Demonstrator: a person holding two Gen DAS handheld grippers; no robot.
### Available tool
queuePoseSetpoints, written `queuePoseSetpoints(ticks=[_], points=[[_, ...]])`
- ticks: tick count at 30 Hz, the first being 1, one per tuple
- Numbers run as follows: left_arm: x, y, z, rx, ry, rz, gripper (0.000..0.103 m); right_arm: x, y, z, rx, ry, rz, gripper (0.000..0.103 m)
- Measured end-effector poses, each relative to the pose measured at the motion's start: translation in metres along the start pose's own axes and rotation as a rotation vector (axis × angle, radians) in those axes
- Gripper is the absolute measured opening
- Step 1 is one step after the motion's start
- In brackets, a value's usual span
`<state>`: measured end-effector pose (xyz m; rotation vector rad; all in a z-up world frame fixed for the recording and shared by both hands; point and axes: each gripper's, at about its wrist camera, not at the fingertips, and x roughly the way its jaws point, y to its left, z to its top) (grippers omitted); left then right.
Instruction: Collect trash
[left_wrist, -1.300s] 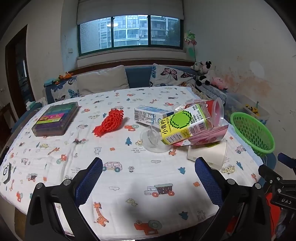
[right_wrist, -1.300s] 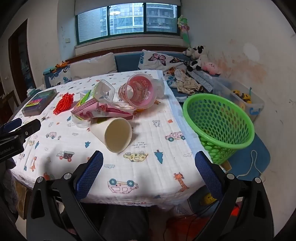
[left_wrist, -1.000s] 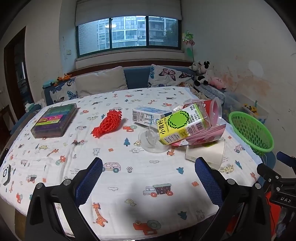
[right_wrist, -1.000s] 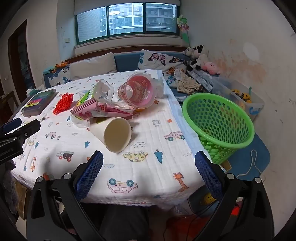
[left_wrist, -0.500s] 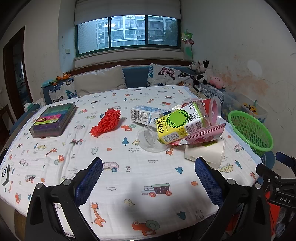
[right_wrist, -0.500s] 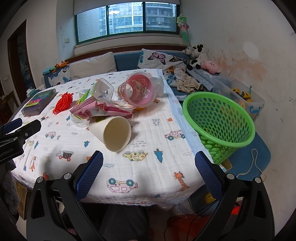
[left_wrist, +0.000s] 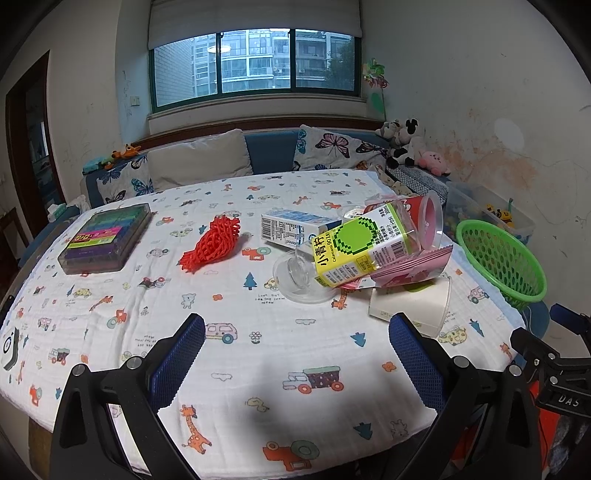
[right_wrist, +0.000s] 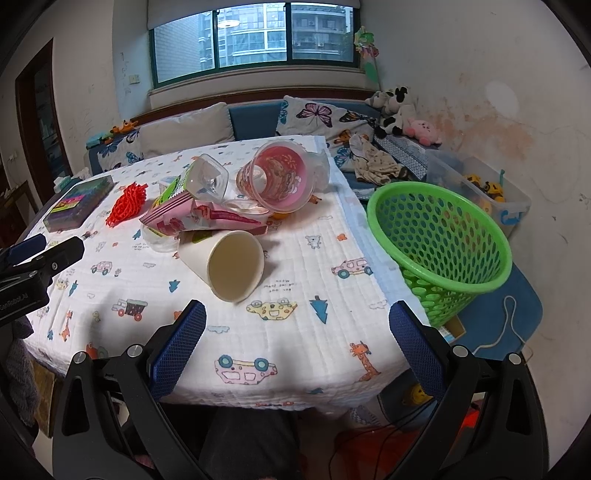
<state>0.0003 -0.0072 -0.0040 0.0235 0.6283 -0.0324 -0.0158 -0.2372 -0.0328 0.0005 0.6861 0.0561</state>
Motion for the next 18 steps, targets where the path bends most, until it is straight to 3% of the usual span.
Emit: queuePoseSetpoints(ticks=[18], points=[[0.0041, 0.0013, -0.0009, -0.002, 0.001, 0.0, 0.097, 0.0014, 0.0005, 0.0005, 0.002, 0.004, 0.004, 0.098]])
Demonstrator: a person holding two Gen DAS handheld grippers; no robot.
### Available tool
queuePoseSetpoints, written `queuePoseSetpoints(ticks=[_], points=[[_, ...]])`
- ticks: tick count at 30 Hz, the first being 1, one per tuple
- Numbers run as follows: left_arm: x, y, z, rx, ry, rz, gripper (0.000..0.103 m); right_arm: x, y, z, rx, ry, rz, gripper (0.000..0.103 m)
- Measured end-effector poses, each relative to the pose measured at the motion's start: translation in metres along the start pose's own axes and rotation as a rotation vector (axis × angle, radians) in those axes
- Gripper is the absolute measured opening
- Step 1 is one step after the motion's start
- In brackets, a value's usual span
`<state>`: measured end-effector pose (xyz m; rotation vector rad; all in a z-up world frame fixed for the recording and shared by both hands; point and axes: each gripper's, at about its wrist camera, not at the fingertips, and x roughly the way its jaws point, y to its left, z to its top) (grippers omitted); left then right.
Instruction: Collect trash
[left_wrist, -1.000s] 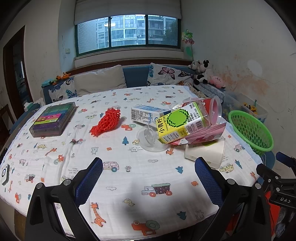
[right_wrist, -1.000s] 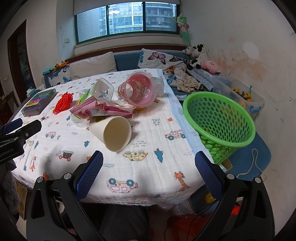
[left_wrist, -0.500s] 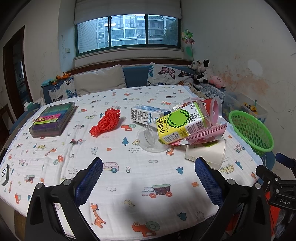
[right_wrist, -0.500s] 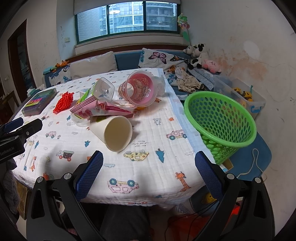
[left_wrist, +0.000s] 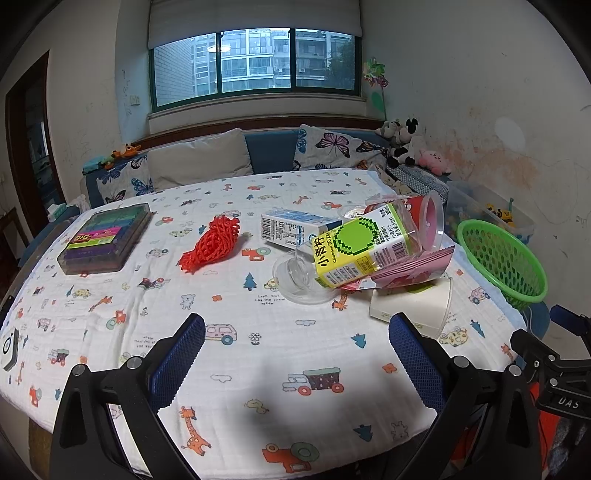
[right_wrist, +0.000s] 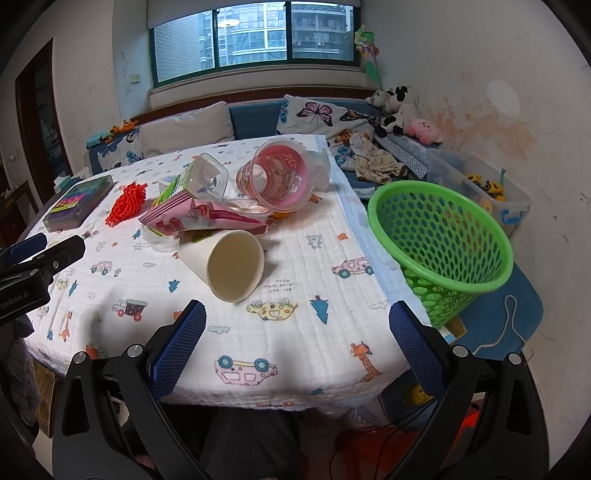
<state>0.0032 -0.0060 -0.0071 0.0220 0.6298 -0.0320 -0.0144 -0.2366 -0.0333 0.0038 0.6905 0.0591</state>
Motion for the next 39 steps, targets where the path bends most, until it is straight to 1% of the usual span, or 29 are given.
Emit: queuePoseSetpoints(ticks=[6, 21, 39], points=[[0.005, 0.001, -0.001, 0.001, 0.001, 0.001, 0.097, 0.001, 0.0, 0.0, 0.0, -0.001, -0.001, 0.098], [0.003, -0.002, 0.004, 0.005, -0.004, 0.001, 0.097, 0.0, -0.001, 0.003, -0.002, -0.001, 0.002, 0.098], [0.007, -0.009, 0.012, 0.036, -0.006, -0.006, 0.097, 0.006, -0.001, 0.008, -0.016, 0.003, 0.015, 0.098]])
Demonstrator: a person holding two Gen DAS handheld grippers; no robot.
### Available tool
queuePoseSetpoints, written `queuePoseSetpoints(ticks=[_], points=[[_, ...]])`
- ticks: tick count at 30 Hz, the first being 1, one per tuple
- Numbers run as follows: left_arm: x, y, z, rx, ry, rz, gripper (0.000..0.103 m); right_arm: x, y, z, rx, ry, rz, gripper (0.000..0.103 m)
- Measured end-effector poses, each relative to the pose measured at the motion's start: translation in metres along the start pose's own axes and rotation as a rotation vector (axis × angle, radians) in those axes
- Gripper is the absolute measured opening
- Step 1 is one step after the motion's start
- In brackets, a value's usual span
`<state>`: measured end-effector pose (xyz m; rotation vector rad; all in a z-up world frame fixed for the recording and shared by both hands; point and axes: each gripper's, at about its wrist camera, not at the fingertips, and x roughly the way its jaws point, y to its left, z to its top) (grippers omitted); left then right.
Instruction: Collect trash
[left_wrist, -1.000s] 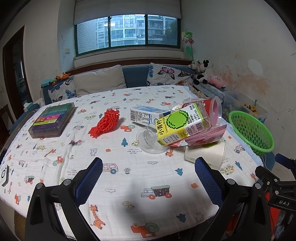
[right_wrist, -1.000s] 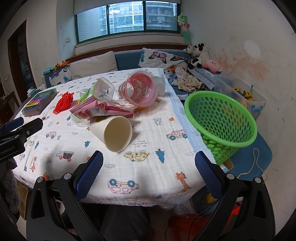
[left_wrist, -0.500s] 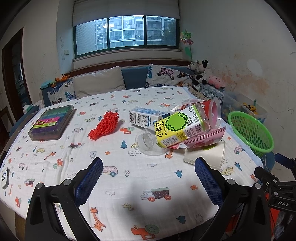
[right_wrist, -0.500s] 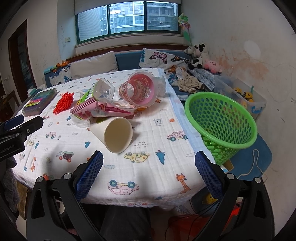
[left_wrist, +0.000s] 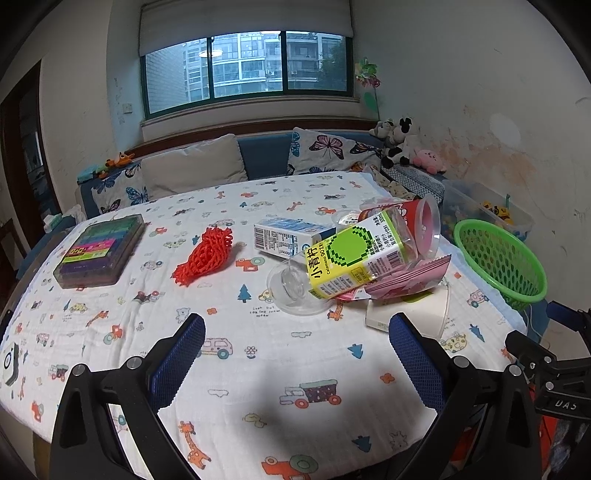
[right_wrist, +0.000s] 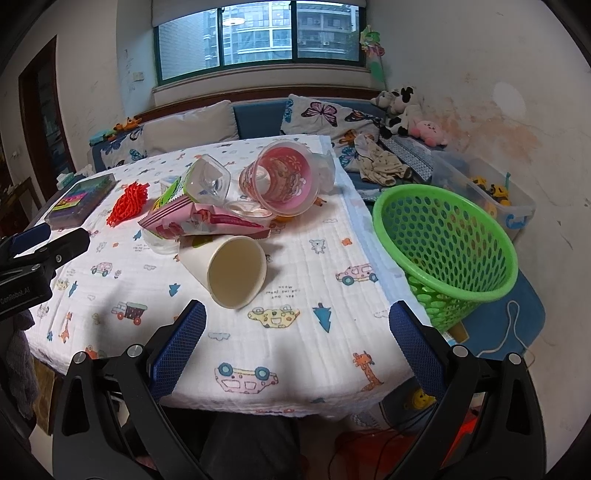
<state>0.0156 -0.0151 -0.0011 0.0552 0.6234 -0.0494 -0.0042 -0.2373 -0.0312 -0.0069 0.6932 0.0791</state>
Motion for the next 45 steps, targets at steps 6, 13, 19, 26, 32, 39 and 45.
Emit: queuePoseSetpoints(ticks=[6, 13, 19, 26, 32, 39, 45], points=[[0.004, 0.001, 0.004, 0.021, -0.001, -0.007, 0.096, 0.003, -0.001, 0.006, -0.012, -0.006, 0.018, 0.097], [0.009, 0.006, 0.007, 0.02, 0.0, -0.009, 0.096, 0.009, 0.007, 0.017, -0.043, -0.003, 0.078, 0.089], [0.01, 0.017, 0.007, 0.003, 0.002, -0.006, 0.096, 0.013, 0.027, 0.026, -0.101, -0.017, 0.134, 0.084], [0.012, 0.038, 0.008, -0.029, -0.004, 0.024, 0.096, 0.03, 0.061, 0.033, -0.173, -0.022, 0.156, 0.084], [0.017, 0.059, 0.004, -0.062, 0.008, 0.04, 0.096, 0.055, 0.089, 0.034, -0.227, -0.019, 0.118, 0.084], [0.024, 0.079, -0.001, -0.095, 0.019, 0.045, 0.096, 0.08, 0.109, 0.033, -0.248, -0.037, 0.004, 0.087], [0.032, 0.086, -0.003, -0.094, 0.032, 0.038, 0.096, 0.091, 0.109, 0.036, -0.212, -0.06, -0.048, 0.086]])
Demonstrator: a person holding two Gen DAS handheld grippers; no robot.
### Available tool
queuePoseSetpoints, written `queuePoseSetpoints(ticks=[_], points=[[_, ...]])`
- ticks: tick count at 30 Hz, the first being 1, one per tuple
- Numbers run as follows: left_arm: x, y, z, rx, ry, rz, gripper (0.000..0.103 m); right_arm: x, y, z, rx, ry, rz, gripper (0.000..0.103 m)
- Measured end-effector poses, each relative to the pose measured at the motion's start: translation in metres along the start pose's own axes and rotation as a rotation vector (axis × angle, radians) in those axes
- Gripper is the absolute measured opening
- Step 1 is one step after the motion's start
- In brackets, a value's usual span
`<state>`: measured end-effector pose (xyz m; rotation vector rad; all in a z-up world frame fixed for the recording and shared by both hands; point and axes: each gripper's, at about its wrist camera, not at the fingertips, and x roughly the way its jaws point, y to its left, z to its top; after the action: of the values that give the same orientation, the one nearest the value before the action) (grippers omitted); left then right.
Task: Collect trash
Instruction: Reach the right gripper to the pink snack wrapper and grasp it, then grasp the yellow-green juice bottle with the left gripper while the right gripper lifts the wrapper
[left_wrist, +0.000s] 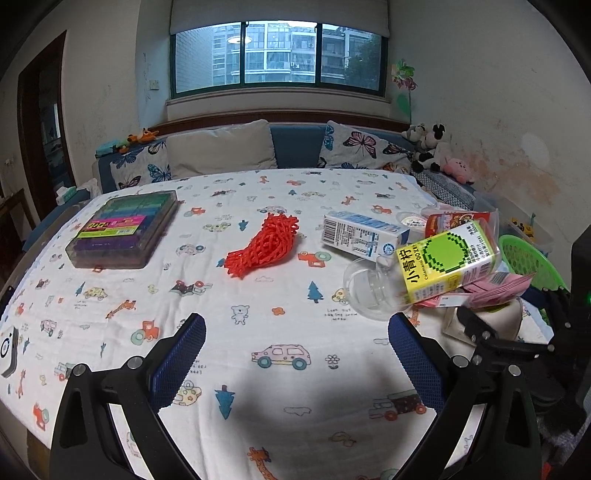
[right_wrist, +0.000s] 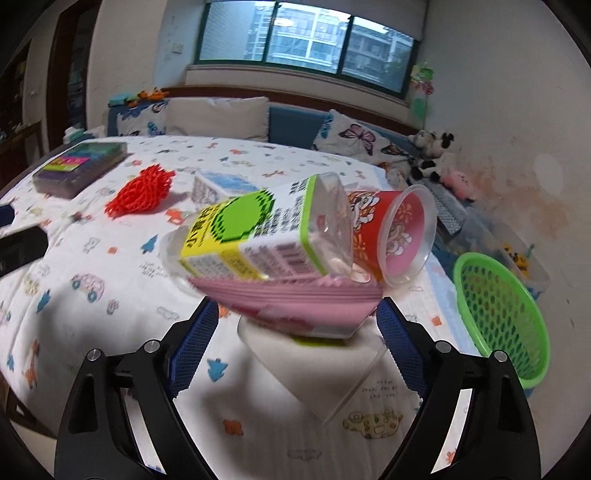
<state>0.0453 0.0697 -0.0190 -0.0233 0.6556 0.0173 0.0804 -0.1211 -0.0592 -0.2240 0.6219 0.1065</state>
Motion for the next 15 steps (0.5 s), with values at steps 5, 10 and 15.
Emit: queuePoseSetpoints(ticks=[5, 10, 15], points=[[0.004, -0.004, 0.003, 0.03, -0.001, -0.007, 0.096, 0.002, -0.014, 0.003, 0.076, -0.009, 0.013, 0.07], [0.007, -0.014, 0.008, 0.073, -0.01, -0.025, 0.096, -0.004, -0.03, 0.004, 0.127, -0.023, 0.056, 0.062], [0.012, -0.024, 0.011, 0.1, 0.003, -0.05, 0.096, -0.014, -0.044, 0.004, 0.147, -0.045, 0.08, 0.061]])
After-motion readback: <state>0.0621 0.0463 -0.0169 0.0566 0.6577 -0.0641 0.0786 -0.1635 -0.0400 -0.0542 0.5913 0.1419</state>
